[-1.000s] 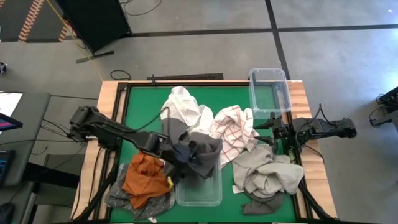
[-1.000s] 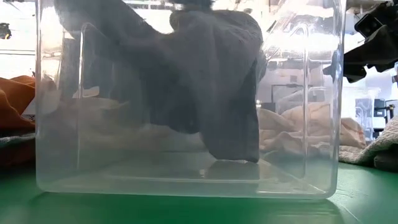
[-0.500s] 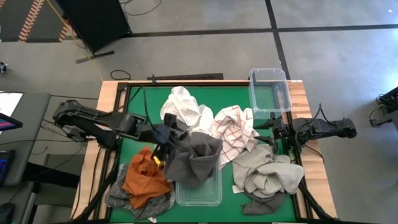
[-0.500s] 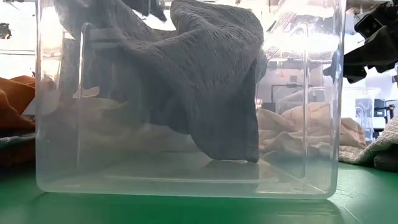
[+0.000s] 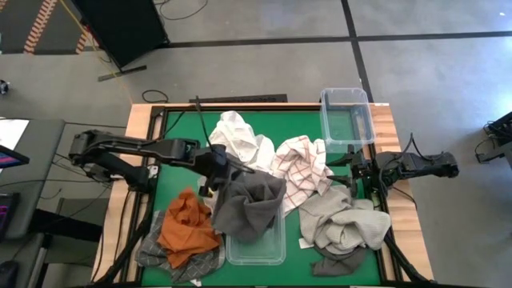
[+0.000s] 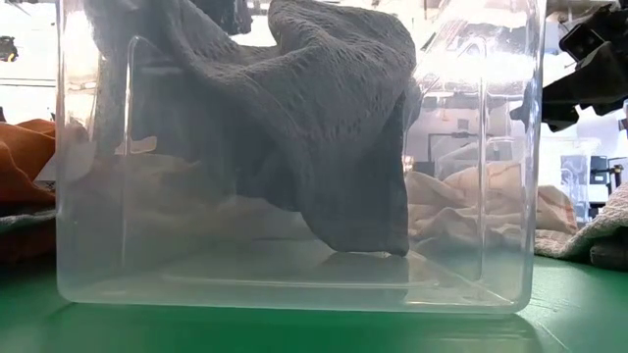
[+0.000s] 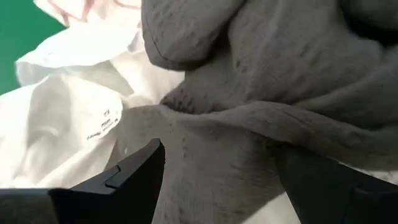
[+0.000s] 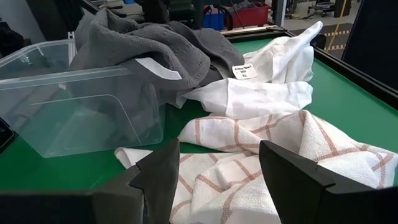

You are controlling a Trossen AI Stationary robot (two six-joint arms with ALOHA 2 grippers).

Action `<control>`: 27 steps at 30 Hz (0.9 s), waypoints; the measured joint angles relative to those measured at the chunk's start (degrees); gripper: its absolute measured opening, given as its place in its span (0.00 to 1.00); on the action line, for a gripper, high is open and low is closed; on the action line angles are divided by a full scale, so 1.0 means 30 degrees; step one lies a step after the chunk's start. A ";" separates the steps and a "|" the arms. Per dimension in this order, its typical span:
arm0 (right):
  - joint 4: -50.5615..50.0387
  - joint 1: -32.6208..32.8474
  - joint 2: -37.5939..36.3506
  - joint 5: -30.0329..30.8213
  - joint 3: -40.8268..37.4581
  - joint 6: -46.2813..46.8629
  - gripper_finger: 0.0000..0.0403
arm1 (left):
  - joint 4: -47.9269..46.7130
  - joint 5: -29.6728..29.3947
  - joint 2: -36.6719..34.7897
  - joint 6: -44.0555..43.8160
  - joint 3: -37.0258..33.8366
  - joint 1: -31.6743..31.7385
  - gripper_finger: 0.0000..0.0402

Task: Sort towels by color in basket
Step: Put the black towel into the bottom transparent bin

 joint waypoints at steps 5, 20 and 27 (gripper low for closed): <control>-0.0013 0.0000 0.0007 0.0002 -0.0006 0.0000 0.62 | 0.1854 0.1259 0.0738 0.0526 -0.1378 0.1055 0.72; -0.0022 0.0000 0.0003 -0.0004 -0.0004 0.0000 0.62 | 0.2902 0.1950 0.5576 0.2495 -0.1402 0.1545 0.45; -0.0019 0.0000 0.0007 0.0003 -0.0006 -0.0002 0.62 | 0.0746 0.1907 0.3682 0.3186 -0.0003 0.1458 0.04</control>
